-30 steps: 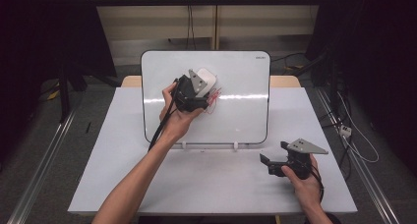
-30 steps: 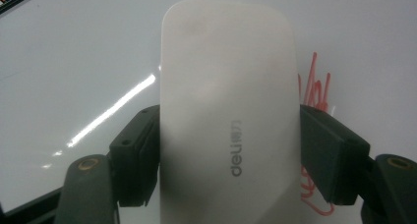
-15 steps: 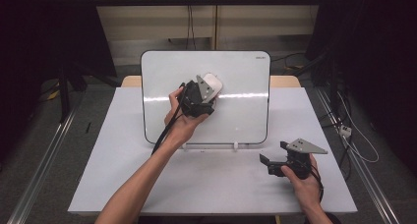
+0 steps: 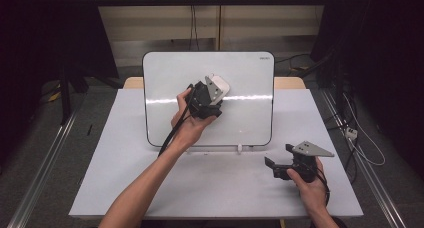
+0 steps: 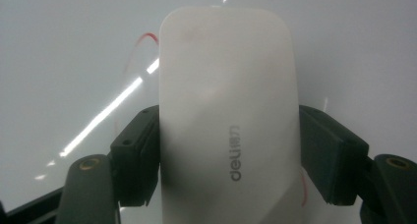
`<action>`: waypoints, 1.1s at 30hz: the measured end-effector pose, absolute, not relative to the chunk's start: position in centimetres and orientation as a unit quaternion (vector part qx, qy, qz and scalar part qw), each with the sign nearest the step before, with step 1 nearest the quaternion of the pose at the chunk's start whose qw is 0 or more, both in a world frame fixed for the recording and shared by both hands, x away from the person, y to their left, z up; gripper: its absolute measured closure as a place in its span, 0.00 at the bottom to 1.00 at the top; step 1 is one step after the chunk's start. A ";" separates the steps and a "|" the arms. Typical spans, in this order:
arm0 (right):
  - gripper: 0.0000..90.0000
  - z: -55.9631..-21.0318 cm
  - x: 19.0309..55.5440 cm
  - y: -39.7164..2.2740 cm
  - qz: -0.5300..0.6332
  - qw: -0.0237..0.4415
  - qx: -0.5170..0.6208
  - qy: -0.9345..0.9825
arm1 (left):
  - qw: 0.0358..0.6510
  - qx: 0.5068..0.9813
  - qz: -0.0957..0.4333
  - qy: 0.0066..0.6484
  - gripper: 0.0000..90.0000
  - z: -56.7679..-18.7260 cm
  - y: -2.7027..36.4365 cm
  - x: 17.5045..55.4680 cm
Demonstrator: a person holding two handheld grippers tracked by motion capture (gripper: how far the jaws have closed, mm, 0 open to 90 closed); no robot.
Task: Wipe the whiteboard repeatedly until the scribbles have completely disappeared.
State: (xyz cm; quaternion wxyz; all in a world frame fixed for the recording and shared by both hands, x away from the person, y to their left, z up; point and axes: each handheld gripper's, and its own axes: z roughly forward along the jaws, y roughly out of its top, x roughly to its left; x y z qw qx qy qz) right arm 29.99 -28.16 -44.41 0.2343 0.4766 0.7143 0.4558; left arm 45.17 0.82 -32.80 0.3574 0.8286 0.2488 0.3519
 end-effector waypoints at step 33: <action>0.07 -44.3 29.8 -28.2 0.457 0.235 0.476 0.713 | 0.363 0.813 0.348 0.293 0.34 -29.4 3.3 48.2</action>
